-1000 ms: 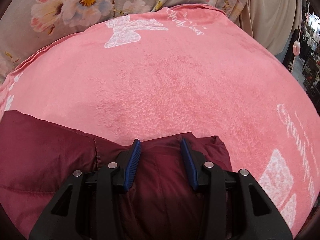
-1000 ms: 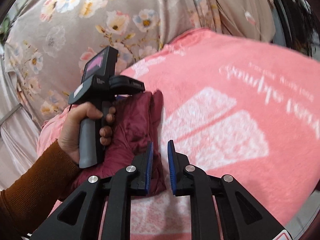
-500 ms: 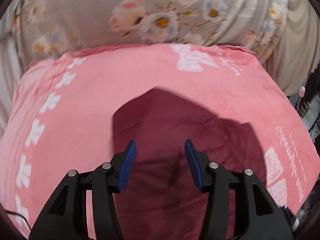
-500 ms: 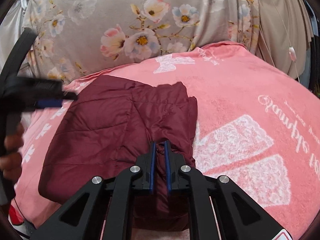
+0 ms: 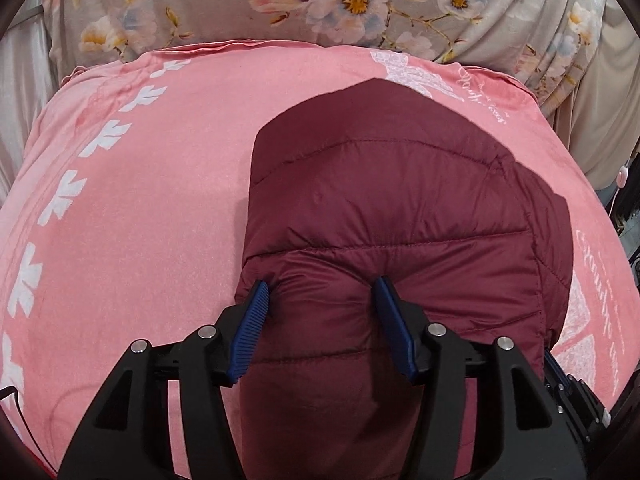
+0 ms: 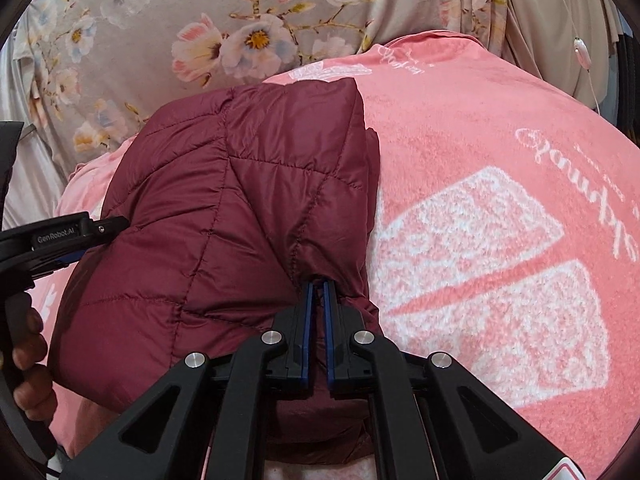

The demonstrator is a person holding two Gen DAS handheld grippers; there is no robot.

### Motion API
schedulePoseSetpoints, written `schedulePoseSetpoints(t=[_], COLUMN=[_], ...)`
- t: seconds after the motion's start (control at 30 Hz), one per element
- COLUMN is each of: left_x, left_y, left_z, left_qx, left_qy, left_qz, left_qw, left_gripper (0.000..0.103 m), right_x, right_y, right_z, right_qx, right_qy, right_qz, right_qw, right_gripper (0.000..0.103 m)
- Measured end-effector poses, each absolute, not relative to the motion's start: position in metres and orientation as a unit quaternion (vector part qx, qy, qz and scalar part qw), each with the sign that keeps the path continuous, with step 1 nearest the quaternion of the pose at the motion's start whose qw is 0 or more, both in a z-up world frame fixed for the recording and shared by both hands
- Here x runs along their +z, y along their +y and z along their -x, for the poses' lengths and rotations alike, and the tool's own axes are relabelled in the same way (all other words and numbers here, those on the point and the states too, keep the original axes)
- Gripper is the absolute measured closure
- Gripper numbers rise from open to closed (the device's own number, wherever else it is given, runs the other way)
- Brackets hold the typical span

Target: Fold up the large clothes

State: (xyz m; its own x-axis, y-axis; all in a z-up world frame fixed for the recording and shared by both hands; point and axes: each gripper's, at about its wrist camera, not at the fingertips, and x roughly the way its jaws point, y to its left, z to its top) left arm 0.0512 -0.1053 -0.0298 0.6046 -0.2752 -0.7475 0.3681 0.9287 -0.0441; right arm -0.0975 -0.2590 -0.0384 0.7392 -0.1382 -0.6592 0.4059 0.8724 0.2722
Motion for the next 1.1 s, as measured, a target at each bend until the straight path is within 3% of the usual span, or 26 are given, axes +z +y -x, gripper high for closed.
schedulePoseSetpoints(t=[0.3, 0.37, 0.47, 0.5, 0.7, 1.1], left_x=[-0.028, -0.021, -0.014, -0.013, -0.017, -0.051], left_y=[-0.106, -0.099, -0.087, -0.082, -0.073, -0.068], left_z=[-0.050, -0.046, -0.041, -0.039, -0.034, -0.056], left_qx=[-0.166, -0.173, -0.183, -0.185, -0.188, -0.224], left_qy=[0.411, 0.420, 0.432, 0.436, 0.458, 0.521], left_qz=[-0.058, -0.043, -0.020, -0.012, 0.003, 0.094], left_qw=[0.894, 0.890, 0.883, 0.881, 0.869, 0.818], left_gripper=[0.048, 0.046, 0.026, 0.019, 0.009, 0.005], right_x=[-0.014, -0.006, -0.001, -0.002, -0.013, -0.041], right_y=[-0.261, -0.266, -0.277, -0.281, -0.294, -0.304], right_z=[0.107, 0.113, 0.114, 0.113, 0.098, 0.075], right_qx=[-0.144, -0.139, -0.136, -0.140, -0.133, -0.090], right_qy=[0.323, 0.313, 0.306, 0.308, 0.324, 0.335], right_qz=[-0.228, -0.247, -0.282, -0.288, -0.330, -0.405], right_qw=[0.907, 0.906, 0.899, 0.896, 0.876, 0.846], right_gripper=[0.096, 0.085, 0.049, 0.047, 0.037, 0.029])
